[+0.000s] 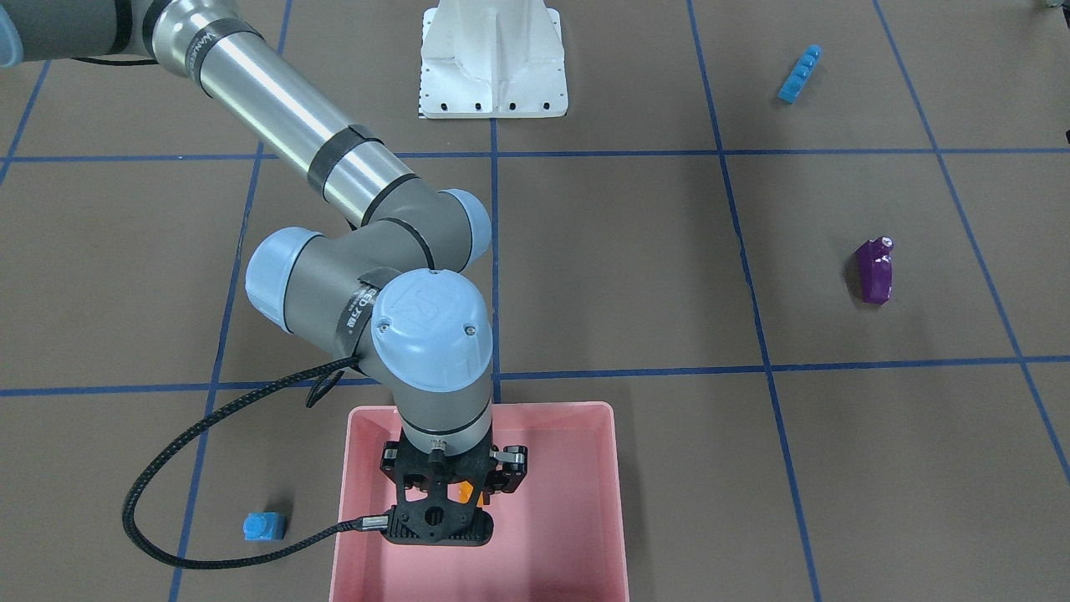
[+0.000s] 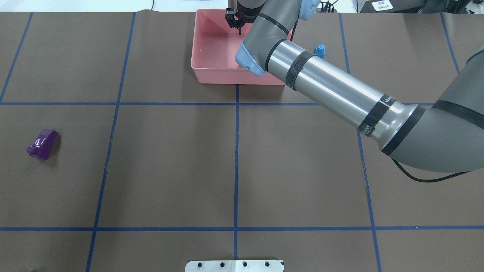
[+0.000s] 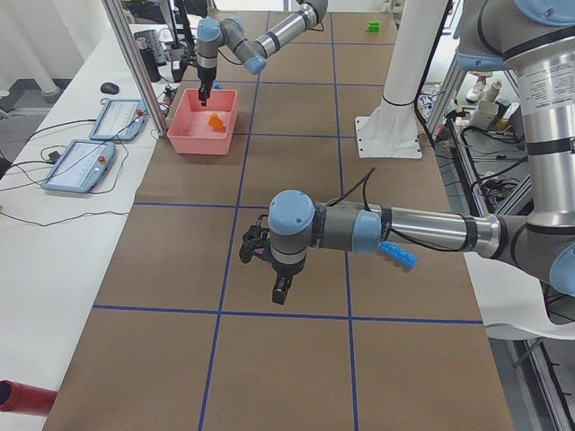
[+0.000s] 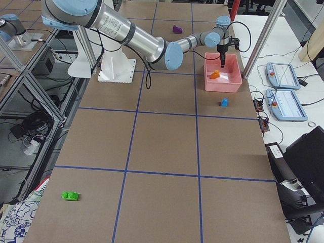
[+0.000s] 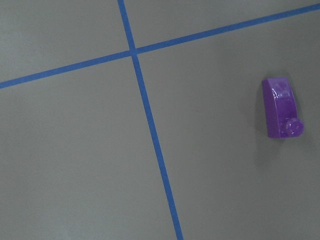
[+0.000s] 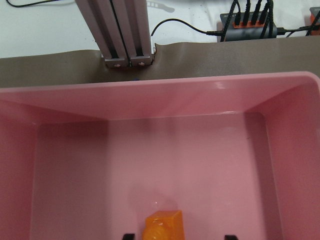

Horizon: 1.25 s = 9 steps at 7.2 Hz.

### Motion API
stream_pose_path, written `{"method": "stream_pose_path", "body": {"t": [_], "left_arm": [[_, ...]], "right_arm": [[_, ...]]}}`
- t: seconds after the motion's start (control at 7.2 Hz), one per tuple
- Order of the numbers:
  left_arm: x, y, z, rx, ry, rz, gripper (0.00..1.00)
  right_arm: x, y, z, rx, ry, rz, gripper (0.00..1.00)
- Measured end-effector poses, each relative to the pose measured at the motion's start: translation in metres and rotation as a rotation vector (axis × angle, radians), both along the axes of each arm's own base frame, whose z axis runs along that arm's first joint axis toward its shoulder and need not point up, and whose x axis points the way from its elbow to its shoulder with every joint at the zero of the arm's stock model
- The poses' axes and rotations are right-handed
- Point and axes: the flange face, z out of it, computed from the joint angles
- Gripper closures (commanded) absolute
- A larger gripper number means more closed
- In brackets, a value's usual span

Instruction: Put all blocks into box

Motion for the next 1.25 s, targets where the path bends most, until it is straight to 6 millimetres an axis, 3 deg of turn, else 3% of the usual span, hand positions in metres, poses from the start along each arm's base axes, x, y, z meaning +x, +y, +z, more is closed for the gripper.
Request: {"method": "stream_pose_path", "body": {"t": [0.28,0.56,0.69,0.83,0.97,1.25], "left_arm": [[0.0,-0.011,-0.012,0.045,0.001,-0.003,0.0],[0.002,-0.039,-0.024,0.071,0.029,-0.032,0.0],[0.005,-0.046,-0.03,0.055,0.066,-0.055,0.0],[0.007,-0.048,-0.035,0.062,0.091,-0.064,0.0],[0.014,-0.049,-0.039,0.07,0.113,-0.059,0.0],[0.052,-0.051,-0.042,0.037,0.139,-0.014,0.0]], "right_arm": [[0.014,-0.005,-0.007,0.001,-0.009,-0.001,0.0],[0.053,-0.008,-0.023,-0.017,-0.008,-0.037,0.0],[0.077,0.0,-0.024,-0.017,0.014,-0.069,0.0],[0.106,0.009,-0.012,-0.015,0.018,-0.096,0.0],[0.139,0.021,0.013,-0.011,0.001,-0.119,0.0],[0.215,0.065,0.093,0.021,-0.025,-0.158,0.0]]}}
